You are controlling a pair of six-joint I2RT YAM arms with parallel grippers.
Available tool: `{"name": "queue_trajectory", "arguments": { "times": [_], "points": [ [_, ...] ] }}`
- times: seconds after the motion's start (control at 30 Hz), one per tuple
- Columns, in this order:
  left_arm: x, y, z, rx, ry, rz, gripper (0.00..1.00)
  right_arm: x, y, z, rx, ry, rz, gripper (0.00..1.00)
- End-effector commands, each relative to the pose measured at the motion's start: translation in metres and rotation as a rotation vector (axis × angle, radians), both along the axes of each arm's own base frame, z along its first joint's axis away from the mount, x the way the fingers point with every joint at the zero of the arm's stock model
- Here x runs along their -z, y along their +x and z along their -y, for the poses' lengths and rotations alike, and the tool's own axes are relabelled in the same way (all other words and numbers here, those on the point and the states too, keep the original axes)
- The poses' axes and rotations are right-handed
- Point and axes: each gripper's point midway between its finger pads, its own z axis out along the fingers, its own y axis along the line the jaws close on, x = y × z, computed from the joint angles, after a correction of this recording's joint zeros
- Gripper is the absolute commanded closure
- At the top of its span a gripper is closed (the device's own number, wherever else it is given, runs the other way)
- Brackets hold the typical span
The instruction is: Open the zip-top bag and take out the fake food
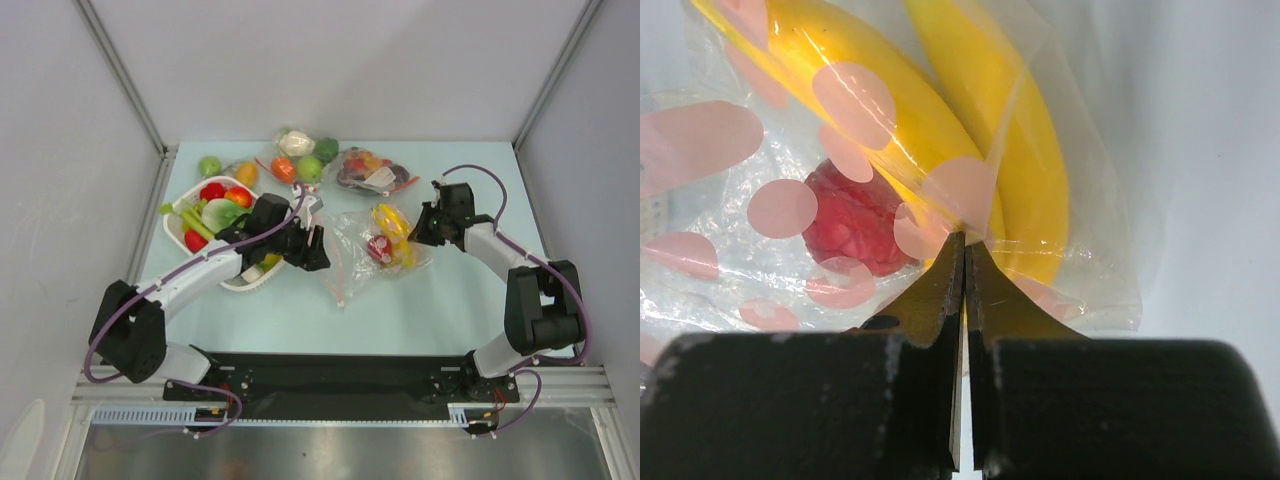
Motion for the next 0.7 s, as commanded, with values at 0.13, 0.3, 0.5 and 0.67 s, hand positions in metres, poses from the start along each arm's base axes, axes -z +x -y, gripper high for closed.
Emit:
{"name": "queue_trajectory", "arguments": {
  "times": [0.13, 0.3, 0.5, 0.67],
  "points": [
    [0.001, 0.021, 0.012, -0.022, -0.041, 0.073, 0.43, 0.017, -0.027, 0.007, -0.008, -0.048, -0.104, 1.00],
    [0.016, 0.040, 0.016, -0.057, -0.021, 0.092, 0.46, 0.017, -0.028, 0.008, -0.007, -0.046, -0.107, 1.00],
    [0.032, 0.058, 0.026, -0.099, -0.026, 0.119, 0.49, 0.022, -0.031, 0.006, -0.011, -0.039, -0.126, 1.00],
    [0.037, 0.060, 0.047, -0.076, -0.077, 0.121, 0.36, 0.029, -0.033, 0.005, -0.018, -0.042, -0.142, 1.00]
  ]
}}
